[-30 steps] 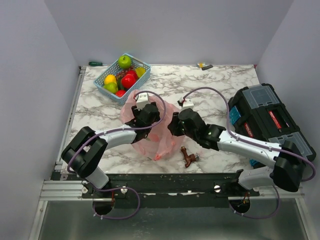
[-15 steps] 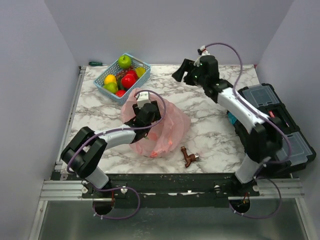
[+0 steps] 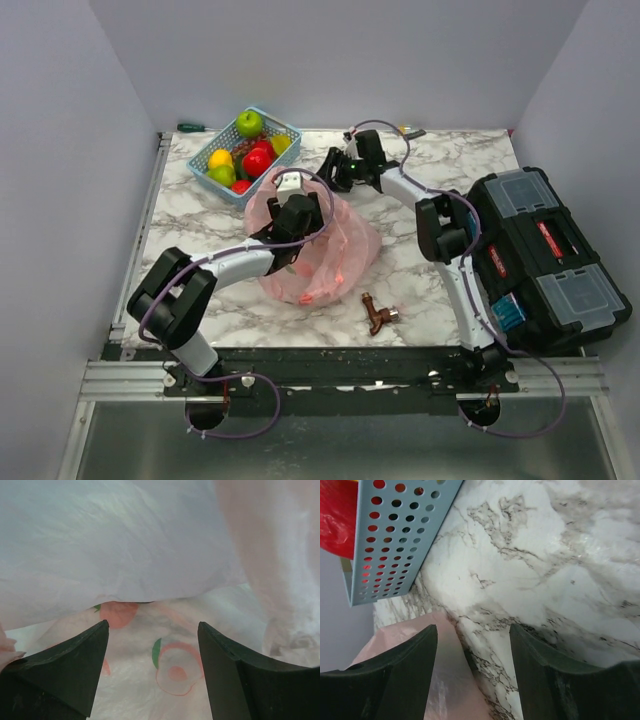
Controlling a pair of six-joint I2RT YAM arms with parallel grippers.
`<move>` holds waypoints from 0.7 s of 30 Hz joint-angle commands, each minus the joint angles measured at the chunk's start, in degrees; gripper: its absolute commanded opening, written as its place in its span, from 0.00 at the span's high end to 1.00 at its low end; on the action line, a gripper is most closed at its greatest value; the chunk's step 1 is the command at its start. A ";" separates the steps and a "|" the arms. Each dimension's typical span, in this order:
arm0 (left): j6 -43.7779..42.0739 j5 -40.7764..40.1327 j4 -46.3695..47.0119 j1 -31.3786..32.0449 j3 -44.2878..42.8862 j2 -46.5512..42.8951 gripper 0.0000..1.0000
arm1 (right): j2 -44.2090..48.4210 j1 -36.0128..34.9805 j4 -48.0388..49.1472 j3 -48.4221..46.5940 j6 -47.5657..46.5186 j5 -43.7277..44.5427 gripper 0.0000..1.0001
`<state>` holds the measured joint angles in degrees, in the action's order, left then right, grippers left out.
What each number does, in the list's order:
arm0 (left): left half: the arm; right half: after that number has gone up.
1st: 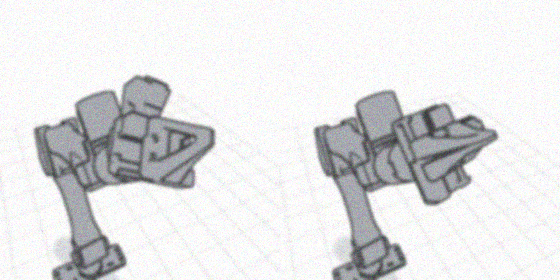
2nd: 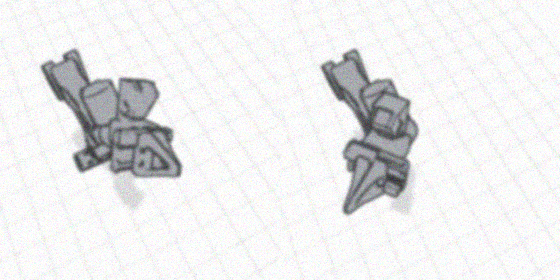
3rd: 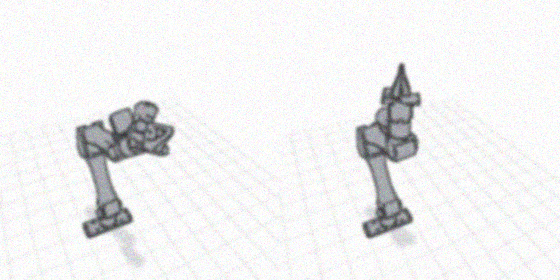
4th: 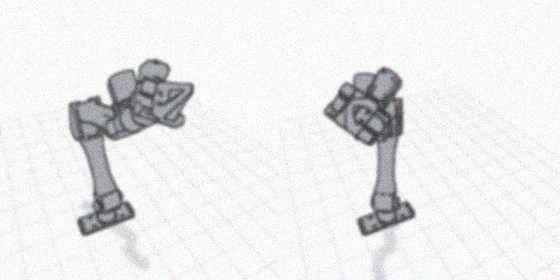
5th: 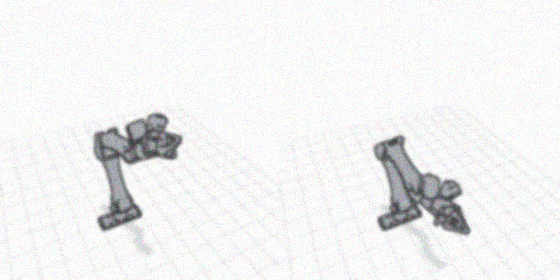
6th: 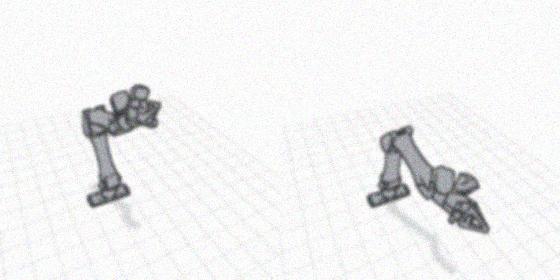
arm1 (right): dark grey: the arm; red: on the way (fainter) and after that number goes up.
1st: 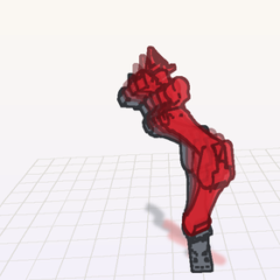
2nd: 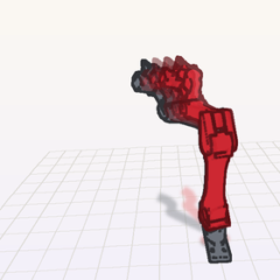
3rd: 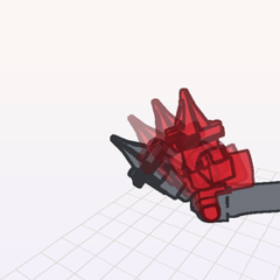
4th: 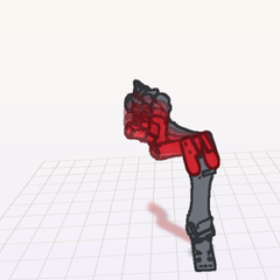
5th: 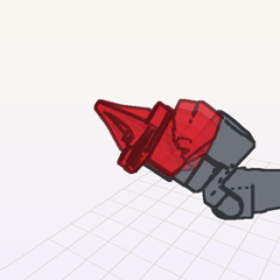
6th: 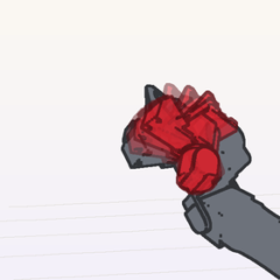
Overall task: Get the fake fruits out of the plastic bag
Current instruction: Take out the fake fruit from the plastic bag.
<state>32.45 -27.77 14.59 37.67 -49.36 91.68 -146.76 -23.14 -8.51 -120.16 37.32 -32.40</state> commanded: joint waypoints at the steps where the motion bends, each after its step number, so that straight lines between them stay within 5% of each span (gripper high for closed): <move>1: -1.07 0.46 -4.05 -0.24 -2.89 2.84 0.28 | -1.15 -0.18 9.56 2.40 6.87 -9.78 0.38; 21: -3.67 -1.17 -2.28 -0.85 -5.13 9.81 0.26 | 5.17 -3.45 41.75 33.07 26.91 -21.64 0.49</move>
<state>30.04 -27.86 11.53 37.08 -53.04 100.92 -143.74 -24.93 29.93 -93.34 59.31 -51.77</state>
